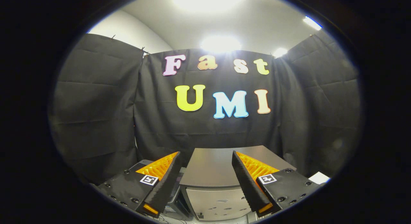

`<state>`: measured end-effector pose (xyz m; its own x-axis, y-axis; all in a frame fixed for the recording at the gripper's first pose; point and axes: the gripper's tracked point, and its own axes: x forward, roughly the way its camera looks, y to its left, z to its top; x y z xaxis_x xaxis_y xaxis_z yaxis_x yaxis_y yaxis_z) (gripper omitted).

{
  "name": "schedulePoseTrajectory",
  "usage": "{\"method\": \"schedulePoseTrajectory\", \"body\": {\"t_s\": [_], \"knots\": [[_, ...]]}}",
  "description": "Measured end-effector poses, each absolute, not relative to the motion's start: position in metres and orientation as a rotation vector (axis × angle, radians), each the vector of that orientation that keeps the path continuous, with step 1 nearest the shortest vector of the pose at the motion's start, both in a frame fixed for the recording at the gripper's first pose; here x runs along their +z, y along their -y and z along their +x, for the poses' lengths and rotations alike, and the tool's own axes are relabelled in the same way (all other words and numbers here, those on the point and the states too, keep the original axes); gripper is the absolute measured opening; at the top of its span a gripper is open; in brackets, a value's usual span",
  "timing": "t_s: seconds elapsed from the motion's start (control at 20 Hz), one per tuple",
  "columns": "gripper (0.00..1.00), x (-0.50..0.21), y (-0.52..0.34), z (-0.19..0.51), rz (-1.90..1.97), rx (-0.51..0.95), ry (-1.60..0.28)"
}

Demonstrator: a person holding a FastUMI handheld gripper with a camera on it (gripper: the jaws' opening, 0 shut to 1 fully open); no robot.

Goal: Put the clothes into the washing machine and then close the washing machine lid.

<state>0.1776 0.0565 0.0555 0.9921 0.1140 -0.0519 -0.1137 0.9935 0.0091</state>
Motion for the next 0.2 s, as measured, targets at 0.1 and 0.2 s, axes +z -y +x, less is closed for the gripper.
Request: {"method": "schedulePoseTrajectory", "body": {"t_s": [0.1,0.2], "knots": [[0.98,0.058,-0.046,0.171,0.015,0.107,-0.046],[0.98,0.057,-0.037,0.168,0.016,0.098,-0.046]]}}
